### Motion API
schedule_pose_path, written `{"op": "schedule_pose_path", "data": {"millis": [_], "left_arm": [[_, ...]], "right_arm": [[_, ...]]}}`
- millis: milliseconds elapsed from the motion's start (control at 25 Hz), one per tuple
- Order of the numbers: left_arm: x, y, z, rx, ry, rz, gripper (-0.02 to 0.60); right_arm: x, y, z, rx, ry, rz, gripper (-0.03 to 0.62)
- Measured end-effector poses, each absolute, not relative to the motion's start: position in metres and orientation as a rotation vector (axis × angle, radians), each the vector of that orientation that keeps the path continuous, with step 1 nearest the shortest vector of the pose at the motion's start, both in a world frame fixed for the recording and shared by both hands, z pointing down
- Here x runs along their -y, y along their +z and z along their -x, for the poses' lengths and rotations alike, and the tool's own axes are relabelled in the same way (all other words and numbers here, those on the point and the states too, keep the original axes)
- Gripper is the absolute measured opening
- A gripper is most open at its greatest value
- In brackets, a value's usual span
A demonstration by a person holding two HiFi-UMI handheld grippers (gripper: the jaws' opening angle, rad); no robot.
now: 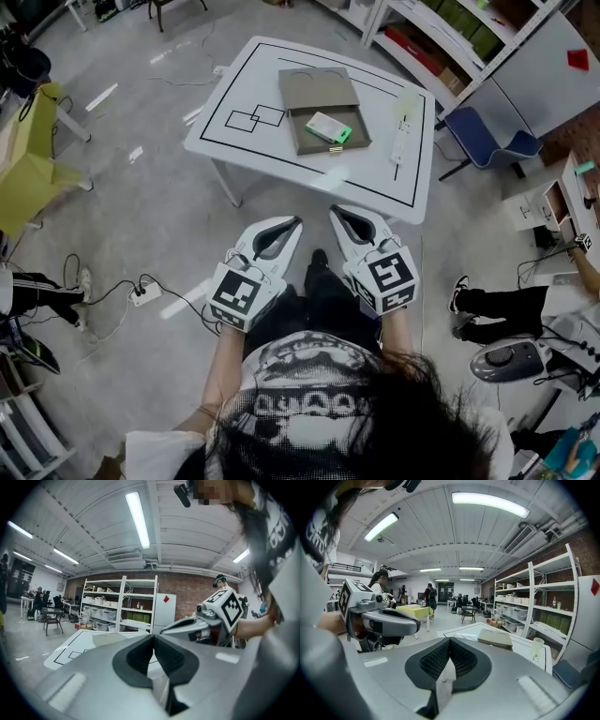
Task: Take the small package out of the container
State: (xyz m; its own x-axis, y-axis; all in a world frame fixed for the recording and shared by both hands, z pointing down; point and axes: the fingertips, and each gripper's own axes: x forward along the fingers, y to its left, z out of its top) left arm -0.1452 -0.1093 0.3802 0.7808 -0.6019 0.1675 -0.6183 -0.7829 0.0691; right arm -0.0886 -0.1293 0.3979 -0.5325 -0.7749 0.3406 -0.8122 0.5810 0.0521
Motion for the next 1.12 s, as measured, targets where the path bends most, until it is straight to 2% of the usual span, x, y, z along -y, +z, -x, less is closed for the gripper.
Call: {"op": "schedule_pose_path", "data": {"millis": [600, 1120], "left_arm": [[0.172, 0.386, 0.135, 1.056, 0.23, -2.813, 0.0], [0.265, 0.392, 0.076, 1.059, 0.265, -2.799, 0.0]], "right_arm": [[0.199, 0.411, 0.074, 2.527, 0.178, -1.233, -0.003], [0.3, 0.446, 0.031, 2.533, 0.275, -1.137, -0.003]]}}
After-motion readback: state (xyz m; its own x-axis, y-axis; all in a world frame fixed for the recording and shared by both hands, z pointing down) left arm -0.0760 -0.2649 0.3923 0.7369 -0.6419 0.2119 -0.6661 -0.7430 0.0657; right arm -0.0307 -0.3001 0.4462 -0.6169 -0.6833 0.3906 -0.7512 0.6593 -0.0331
